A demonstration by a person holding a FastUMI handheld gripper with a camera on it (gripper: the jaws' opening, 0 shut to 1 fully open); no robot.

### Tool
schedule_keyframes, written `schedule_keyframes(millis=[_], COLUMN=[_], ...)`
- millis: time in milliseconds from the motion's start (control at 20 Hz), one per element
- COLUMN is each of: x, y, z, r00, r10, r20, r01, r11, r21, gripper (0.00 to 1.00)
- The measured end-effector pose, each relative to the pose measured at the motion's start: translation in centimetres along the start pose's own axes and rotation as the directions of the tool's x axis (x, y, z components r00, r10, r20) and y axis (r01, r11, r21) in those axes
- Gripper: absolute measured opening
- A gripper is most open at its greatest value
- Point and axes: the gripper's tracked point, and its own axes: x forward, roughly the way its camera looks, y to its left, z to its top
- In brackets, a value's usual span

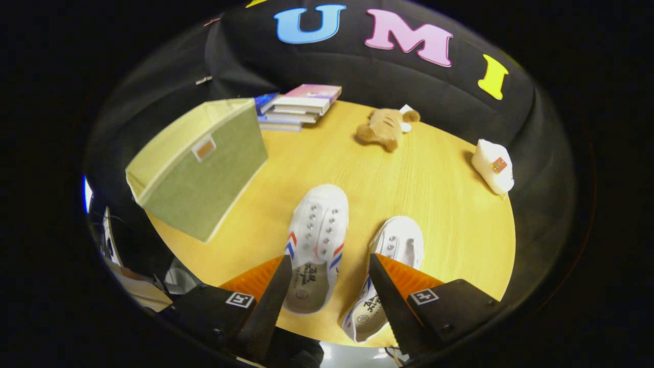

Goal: Open the storage box then place both shoes into the box .Put the left shoe in first, then the right shoe, with the right side of both shoes facing outward in a uniform manner.

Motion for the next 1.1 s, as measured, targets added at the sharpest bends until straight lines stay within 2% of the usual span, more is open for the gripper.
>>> schedule_keyframes(millis=[150,300,450,600,800,950,1100], x=[1.8,3.5,4.8,4.9,4.1,4.8,4.8], y=[-1.0,-1.0,-0.4,-0.4,-0.9,-0.6,-0.7], z=[-2.4,-2.2,-2.7,-2.5,-3.0,-2.7,-2.3], r00=[0.998,0.999,0.998,1.000,0.997,0.998,0.999], r10=[-0.031,-0.033,-0.033,-0.023,-0.020,-0.037,-0.034], r20=[-0.054,-0.037,-0.049,0.005,-0.080,-0.058,0.011], r01=[0.028,0.030,0.027,0.023,0.012,0.029,0.035], r11=[0.999,0.997,0.993,0.998,0.994,0.990,0.997], r21=[-0.042,-0.067,-0.115,-0.052,-0.106,-0.135,-0.075], gripper=[0.89,0.83,0.82,0.80,0.76,0.74,0.72])
